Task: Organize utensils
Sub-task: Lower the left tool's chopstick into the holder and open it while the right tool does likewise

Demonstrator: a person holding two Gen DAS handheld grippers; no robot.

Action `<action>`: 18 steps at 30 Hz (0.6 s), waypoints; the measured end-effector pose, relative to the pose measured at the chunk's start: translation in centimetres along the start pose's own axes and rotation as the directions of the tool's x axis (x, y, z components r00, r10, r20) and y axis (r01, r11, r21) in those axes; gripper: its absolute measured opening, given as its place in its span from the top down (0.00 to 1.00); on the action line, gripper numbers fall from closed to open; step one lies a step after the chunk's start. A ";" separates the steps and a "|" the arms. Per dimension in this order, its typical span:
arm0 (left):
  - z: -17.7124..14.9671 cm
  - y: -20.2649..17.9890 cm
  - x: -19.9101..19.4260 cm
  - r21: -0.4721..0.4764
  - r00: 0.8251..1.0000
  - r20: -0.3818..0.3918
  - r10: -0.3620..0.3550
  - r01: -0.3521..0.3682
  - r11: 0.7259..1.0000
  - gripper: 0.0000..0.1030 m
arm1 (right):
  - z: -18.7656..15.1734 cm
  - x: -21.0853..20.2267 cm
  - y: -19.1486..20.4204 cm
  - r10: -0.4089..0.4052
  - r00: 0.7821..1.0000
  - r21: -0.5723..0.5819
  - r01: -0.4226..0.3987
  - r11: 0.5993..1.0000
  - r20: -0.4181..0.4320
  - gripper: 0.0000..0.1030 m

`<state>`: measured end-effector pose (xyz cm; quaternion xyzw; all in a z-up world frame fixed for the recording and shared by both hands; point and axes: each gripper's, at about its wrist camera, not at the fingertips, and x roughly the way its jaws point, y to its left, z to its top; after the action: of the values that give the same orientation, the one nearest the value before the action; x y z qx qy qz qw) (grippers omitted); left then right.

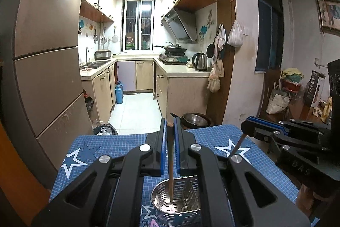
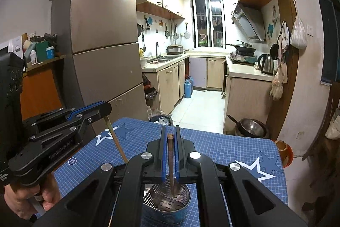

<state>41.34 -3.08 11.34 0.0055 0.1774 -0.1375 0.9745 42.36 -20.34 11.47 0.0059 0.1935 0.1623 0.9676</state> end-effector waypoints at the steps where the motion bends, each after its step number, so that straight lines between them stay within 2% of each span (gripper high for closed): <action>1: 0.0 0.0 0.1 0.000 1.000 -0.002 -0.001 0.001 1.000 0.95 | -0.1 0.0 0.0 0.001 1.000 -0.001 -0.001 1.000 0.000 0.93; 11: -0.3 0.1 0.0 0.010 1.000 -0.010 0.013 -0.013 1.000 0.92 | -0.4 0.1 0.2 0.003 1.000 -0.003 -0.003 1.000 0.001 0.93; 13: -0.2 0.0 -0.1 0.012 1.000 -0.002 0.023 -0.023 1.000 0.70 | -0.3 -0.1 0.1 0.000 1.000 -0.007 0.000 1.000 0.007 0.89; 15: -0.3 0.0 -0.3 0.011 1.000 0.009 0.028 -0.029 1.000 0.59 | -0.4 -0.2 0.1 -0.003 1.000 -0.009 0.003 1.000 0.017 0.79; 18: -0.4 0.1 -0.5 0.009 0.999 0.014 0.032 -0.032 0.999 0.58 | -0.4 -0.7 0.1 -0.009 0.999 -0.010 0.009 1.000 0.031 0.79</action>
<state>40.82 -2.81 11.09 0.0118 0.1701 -0.1226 0.9777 41.59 -20.46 11.36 0.0027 0.1777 0.1587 0.9712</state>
